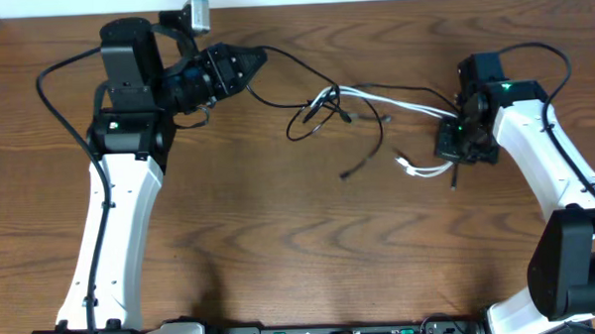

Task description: Untangle cables

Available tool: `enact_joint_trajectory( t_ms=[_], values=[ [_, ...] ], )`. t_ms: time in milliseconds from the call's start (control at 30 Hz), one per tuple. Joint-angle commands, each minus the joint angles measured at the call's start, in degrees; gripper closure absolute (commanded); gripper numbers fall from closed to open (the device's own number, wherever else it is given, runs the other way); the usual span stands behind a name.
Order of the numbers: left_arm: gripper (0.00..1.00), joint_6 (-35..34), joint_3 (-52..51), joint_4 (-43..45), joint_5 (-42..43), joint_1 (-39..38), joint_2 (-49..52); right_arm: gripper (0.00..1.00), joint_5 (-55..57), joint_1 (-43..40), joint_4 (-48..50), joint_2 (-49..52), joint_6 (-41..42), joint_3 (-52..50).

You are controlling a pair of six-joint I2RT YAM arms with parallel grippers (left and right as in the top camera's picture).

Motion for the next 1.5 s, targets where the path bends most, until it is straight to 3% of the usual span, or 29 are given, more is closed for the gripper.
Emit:
enact_joint_trajectory(
  t_ms=[0, 200, 333, 433, 600, 800, 833, 900, 967, 1033, 1167, 1467],
  values=[
    [0.93, 7.3, 0.3, 0.2, -1.0, 5.0, -0.9, 0.99, 8.3, -3.6, -1.5, 0.7, -0.3, 0.2],
    [0.93, 7.8, 0.3, -3.9, -1.6, 13.3, -0.8, 0.99, 8.1, -9.4, -2.0, 0.7, -0.3, 0.2],
    [0.92, 13.2, 0.3, -9.8, -3.7, 15.3, -0.8, 0.99, 7.9, -12.0, -2.1, 0.7, -0.3, 0.2],
    [0.93, 14.0, 0.3, -12.7, -8.9, 15.3, -0.8, 0.99, 4.9, -13.1, -2.1, 0.7, -1.8, 0.2],
    [0.92, 17.5, 0.3, -18.7, -9.5, 14.6, -0.6, 0.99, 0.3, -13.0, -2.1, 0.7, -4.8, 0.2],
    [0.93, 24.7, 0.3, -27.8, -9.5, 6.9, 1.5, 0.97, -1.5, -12.5, -2.1, 0.7, -5.1, 0.2],
    [0.92, 25.6, 0.3, -28.8, -9.6, 5.0, 2.1, 0.92, -1.7, -12.5, -2.2, 0.7, -5.5, 0.2],
    [0.89, 26.8, 0.3, -29.9, -9.6, 2.2, 3.1, 0.66, -3.2, -12.5, -2.2, 0.7, -7.1, 0.2],
    [0.79, 28.1, 0.3, -30.4, -9.7, -0.3, 4.0, 0.47, -5.0, -12.5, -2.4, 0.7, -8.7, 0.2],
    [0.62, 29.0, 0.3, -30.3, -10.8, -3.0, 4.8, 0.35, -6.7, -12.5, -2.5, 0.7, -10.1, 0.2],
    [0.40, 29.1, 0.3, -26.4, -17.2, -8.1, 7.1, 0.31, -7.3, -12.5, -1.4, 0.7, -11.1, 0.2],
    [0.38, 26.9, 0.3, -26.6, -20.5, -16.0, 18.1, 0.31, -7.3, -12.5, -1.1, 0.7, -11.1, 0.2]
  ],
)
